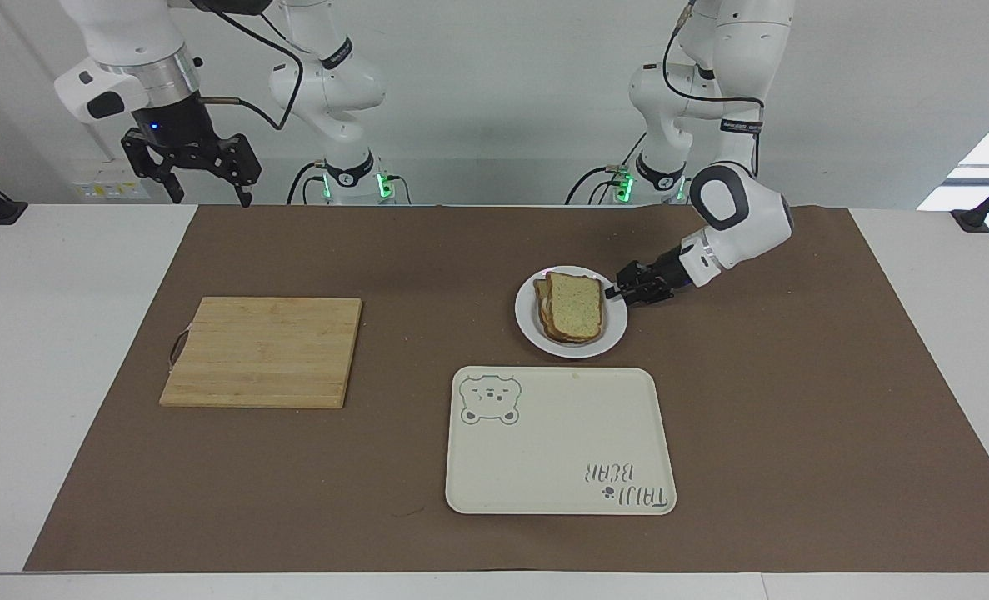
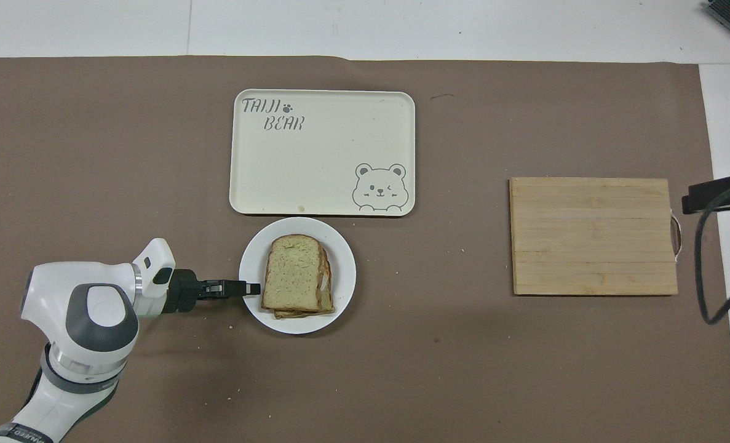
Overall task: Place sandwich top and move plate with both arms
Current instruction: 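Grip the white plate rim with the left gripper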
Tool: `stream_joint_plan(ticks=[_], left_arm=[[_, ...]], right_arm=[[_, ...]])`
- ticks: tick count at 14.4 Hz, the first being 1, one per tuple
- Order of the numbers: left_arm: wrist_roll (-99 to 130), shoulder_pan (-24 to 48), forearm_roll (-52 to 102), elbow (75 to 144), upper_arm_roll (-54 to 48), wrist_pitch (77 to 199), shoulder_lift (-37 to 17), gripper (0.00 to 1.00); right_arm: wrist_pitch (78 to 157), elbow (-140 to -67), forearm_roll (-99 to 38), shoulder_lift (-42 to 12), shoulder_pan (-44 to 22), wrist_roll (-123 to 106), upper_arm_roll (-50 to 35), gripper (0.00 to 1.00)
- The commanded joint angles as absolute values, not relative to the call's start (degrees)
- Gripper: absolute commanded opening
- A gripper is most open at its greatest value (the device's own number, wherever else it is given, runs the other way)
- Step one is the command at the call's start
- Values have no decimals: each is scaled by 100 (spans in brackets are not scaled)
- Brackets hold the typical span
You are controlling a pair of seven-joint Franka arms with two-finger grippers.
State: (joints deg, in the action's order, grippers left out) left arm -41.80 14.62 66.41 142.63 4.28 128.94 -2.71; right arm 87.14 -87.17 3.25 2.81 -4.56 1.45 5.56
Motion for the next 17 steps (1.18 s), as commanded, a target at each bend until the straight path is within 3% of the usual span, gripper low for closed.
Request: stream_joint_plan(ticks=[1, 7, 17], left_arm=[[-4763, 1556, 7276, 14300, 492, 12973, -536, 1], [-4746, 1407, 7295, 13967, 510, 12403, -650, 0], [-3982, 624, 7207, 12781, 527, 11093, -957, 0]], right_arm=[[8614, -8788, 316, 456, -413, 62, 536, 100], [8113, -8763, 291, 492, -352, -509, 571, 100], [8429, -9026, 79, 624, -299, -405, 642, 100]])
